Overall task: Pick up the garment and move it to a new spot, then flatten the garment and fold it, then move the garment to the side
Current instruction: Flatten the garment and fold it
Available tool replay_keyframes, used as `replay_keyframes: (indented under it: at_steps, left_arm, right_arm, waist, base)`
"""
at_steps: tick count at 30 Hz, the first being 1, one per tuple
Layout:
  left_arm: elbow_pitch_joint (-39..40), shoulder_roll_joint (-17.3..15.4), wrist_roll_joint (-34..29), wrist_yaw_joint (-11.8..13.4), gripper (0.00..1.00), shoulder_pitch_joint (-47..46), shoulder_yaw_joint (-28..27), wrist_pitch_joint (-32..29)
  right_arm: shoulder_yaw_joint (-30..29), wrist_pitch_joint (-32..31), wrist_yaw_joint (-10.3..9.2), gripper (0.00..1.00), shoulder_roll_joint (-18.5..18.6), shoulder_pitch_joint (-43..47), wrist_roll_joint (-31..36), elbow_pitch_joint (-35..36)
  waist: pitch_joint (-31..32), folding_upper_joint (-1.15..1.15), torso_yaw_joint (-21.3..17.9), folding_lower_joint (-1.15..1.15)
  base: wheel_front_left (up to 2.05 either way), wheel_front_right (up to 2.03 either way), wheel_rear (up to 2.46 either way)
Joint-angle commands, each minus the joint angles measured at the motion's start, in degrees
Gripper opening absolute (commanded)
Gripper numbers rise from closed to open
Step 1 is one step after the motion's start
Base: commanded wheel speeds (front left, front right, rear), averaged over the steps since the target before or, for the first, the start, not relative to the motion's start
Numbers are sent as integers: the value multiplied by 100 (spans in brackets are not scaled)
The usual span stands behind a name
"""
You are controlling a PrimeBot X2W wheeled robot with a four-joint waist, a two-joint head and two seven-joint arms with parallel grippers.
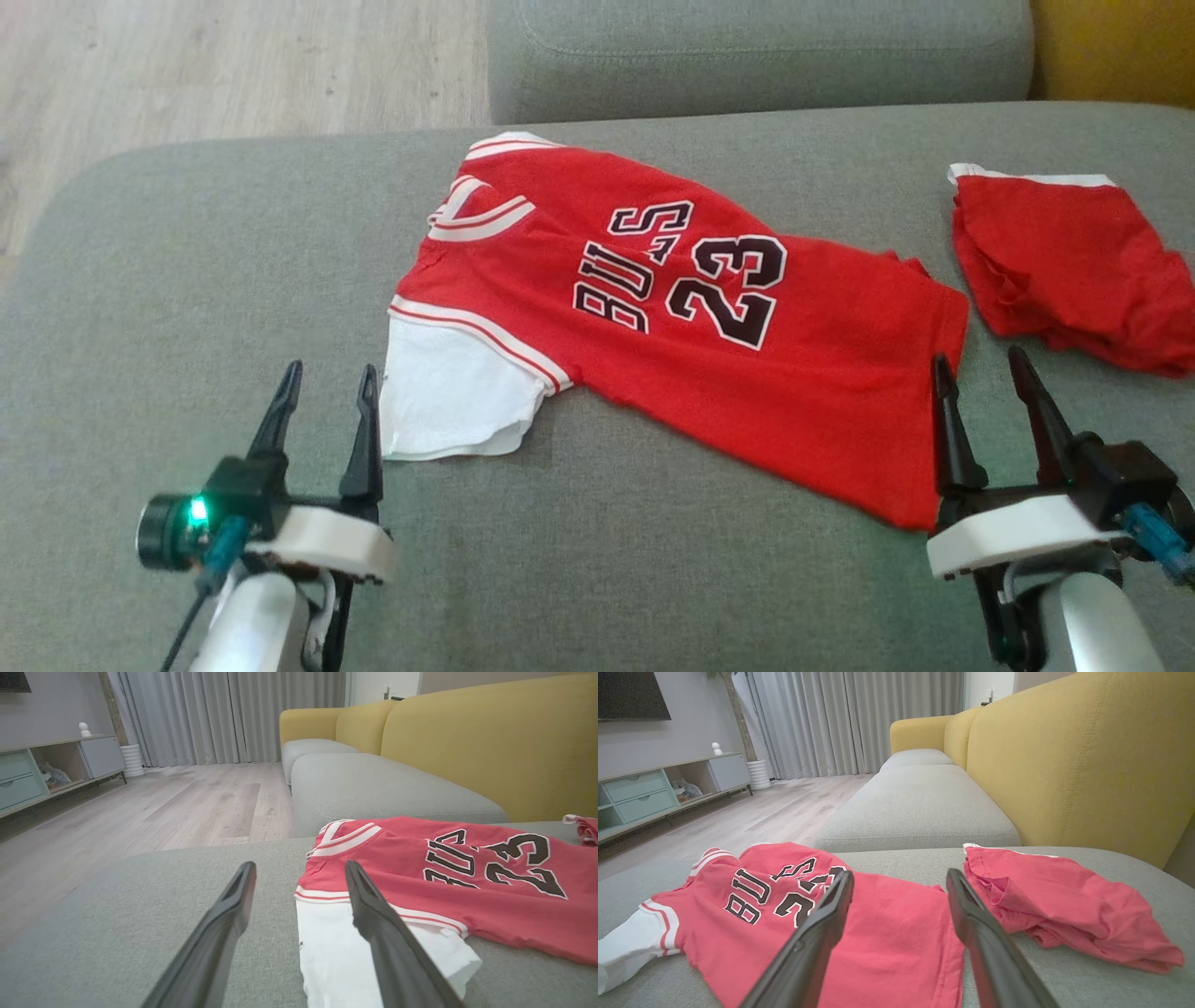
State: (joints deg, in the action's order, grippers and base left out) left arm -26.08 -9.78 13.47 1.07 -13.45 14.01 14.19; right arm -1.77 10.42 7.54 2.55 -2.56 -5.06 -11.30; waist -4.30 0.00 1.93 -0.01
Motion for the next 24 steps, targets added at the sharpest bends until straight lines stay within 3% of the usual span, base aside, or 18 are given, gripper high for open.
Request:
replay_keyframes:
  at_steps: [1,8,24]
  left_arm:
    - [248,-69,34,58,100,-186,-229,6]
    - [419,-96,109,79,100,-66,-176,-315]
    - [-882,-327,239,-116,100,-537,-45,-1131]
  right_arm:
    - [156,59,-5,100,32,-81,-37,157]
    - [221,61,-5,100,32,-150,-54,175]
    - [220,118,-5,100,32,-242,-66,197]
  waist:
    - [21,0,0,1]
    - [-58,0,-96,1]
    - [-435,0,-388,1]
  base:
    - [0,0,0]
    - [0,0,0]
    - [0,0,0]
